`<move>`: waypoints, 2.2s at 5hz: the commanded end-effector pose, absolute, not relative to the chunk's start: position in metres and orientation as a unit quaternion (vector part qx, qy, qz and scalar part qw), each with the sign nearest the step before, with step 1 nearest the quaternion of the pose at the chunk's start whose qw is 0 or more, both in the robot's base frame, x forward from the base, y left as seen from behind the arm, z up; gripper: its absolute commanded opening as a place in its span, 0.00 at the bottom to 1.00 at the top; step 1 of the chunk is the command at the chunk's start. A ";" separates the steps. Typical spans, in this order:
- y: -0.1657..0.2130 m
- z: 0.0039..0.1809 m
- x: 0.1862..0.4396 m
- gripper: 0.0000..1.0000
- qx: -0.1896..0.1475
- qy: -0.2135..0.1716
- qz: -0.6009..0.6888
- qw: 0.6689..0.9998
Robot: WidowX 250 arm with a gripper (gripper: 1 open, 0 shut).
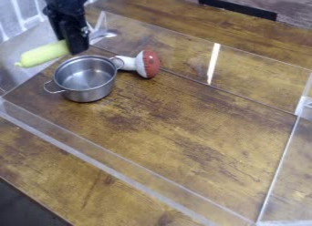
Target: Move the green spoon to the left
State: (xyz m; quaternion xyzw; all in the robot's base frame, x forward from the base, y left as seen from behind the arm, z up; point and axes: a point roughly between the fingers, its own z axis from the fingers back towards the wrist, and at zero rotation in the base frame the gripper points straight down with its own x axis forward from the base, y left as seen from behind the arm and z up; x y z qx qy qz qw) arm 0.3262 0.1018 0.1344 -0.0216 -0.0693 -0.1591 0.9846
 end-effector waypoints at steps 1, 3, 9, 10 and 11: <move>0.108 0.171 0.323 0.00 -0.001 -0.124 -0.149 0.981; 0.094 0.160 0.325 0.00 -0.026 -0.134 -0.141 0.981; 0.146 0.129 0.332 0.00 -0.057 -0.109 -0.078 0.989; 0.156 0.124 0.333 0.00 -0.052 -0.098 -0.079 0.991; 0.160 0.123 0.343 0.00 -0.054 -0.092 -0.081 0.991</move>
